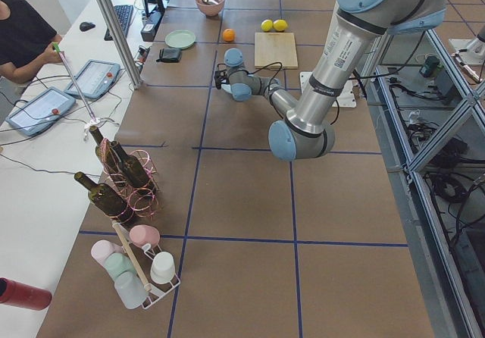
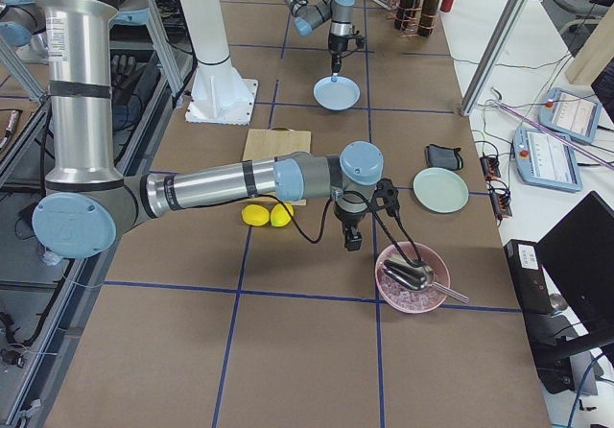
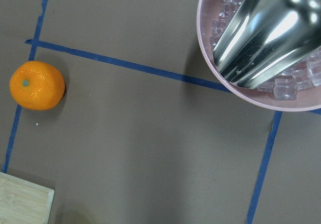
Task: Pick orange to plate
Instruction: 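Slide the light blue plate with the left gripper toward the table center, then grasp the orange with the right gripper while the left gripper holds the plate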
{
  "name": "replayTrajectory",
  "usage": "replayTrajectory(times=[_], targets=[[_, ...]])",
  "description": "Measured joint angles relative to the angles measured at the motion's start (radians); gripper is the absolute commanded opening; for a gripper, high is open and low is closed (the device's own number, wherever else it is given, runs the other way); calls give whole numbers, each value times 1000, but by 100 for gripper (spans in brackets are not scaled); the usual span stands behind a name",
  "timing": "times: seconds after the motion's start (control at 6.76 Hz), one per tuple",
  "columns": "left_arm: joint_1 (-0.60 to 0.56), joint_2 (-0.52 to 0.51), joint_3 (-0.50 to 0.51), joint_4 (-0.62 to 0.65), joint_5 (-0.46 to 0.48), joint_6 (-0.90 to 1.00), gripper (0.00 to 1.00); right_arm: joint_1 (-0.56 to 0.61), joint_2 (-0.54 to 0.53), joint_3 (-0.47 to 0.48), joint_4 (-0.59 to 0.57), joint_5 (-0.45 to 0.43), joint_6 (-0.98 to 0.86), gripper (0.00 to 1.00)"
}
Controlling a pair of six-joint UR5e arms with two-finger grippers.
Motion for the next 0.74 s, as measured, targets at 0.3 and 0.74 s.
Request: replayTrajectory(times=[0.3, 0.74], targets=[[7, 3, 4, -56, 19, -2, 99, -44, 14, 4, 6, 11, 59, 100], [-14, 20, -36, -134, 22, -14, 100, -252, 46, 0, 254, -31, 520, 100]])
